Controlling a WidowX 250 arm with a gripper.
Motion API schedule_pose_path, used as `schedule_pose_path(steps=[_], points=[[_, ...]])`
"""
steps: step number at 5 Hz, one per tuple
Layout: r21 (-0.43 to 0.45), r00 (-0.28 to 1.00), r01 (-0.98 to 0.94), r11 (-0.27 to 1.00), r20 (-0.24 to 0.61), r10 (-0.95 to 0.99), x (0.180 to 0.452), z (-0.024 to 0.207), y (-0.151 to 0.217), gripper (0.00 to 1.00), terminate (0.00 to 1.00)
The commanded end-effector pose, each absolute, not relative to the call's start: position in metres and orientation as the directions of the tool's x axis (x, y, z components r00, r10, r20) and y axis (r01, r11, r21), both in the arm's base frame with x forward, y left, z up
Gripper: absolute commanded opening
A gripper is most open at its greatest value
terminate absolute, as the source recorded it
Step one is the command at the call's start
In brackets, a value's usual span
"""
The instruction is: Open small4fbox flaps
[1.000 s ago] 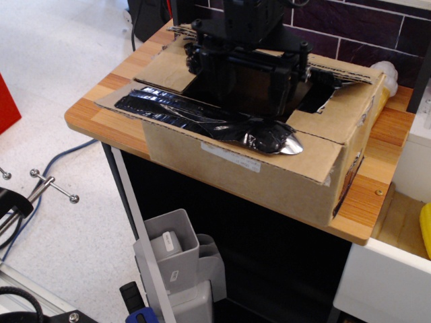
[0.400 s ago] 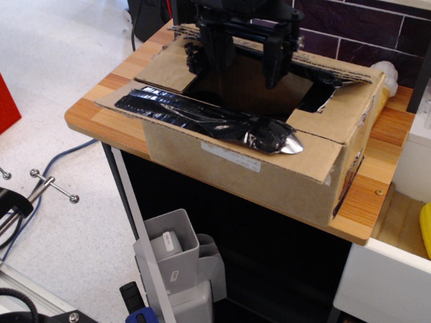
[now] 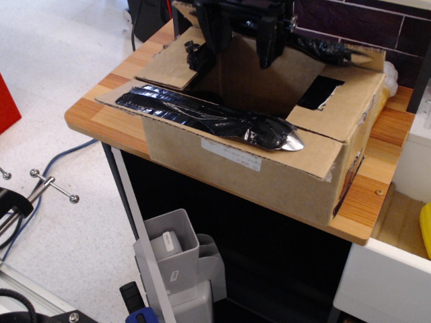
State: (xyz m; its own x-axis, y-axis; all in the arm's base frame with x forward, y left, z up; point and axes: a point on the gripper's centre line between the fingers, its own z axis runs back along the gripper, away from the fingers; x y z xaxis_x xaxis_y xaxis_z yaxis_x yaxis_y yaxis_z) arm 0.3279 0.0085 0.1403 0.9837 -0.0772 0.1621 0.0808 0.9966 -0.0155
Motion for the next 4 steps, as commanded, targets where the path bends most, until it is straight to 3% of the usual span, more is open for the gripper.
schedule_pose_path(steps=[1, 4], points=[[0.048, 0.959, 0.094, 0.994, 0.263, -0.104, 0.346, 0.166, 0.009, 1.0, 0.0], [0.072, 0.95, 0.13, 0.989, 0.278, -0.145, 0.368, 0.177, 0.01, 1.0, 0.0]])
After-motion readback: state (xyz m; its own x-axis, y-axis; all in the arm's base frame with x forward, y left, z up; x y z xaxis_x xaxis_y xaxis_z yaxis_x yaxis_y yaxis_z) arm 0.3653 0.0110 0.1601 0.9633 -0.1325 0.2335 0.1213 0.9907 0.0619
